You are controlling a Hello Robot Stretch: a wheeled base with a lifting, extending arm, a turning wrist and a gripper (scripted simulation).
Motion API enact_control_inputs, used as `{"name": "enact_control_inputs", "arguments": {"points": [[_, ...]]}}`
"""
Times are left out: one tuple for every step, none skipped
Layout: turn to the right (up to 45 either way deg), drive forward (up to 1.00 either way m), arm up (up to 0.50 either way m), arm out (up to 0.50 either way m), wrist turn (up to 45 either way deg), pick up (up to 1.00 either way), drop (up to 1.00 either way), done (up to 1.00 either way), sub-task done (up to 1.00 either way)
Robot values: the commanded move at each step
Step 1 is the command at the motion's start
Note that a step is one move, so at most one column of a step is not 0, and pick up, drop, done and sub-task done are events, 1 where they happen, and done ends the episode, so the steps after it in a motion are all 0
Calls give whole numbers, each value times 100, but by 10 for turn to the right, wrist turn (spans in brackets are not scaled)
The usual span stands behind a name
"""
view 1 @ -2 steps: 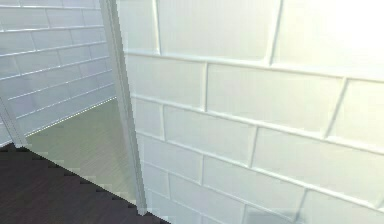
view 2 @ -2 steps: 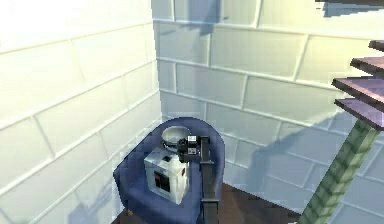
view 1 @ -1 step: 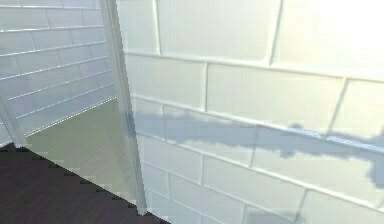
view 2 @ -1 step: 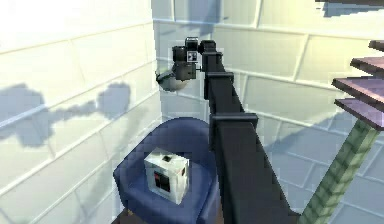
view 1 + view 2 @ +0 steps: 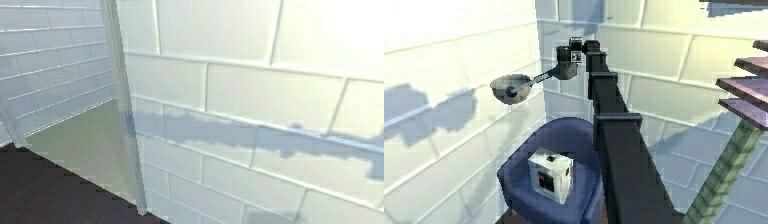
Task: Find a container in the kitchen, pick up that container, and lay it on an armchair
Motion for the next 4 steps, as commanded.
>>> {"name": "enact_control_inputs", "arguments": {"points": [[0,0,0,0,-450,0,0,0,0],[0,0,0,0,-240,0,0,0,0],[0,0,0,-48,0,0,0,0,0],[450,0,0,0,0,0,0,0,0]]}}
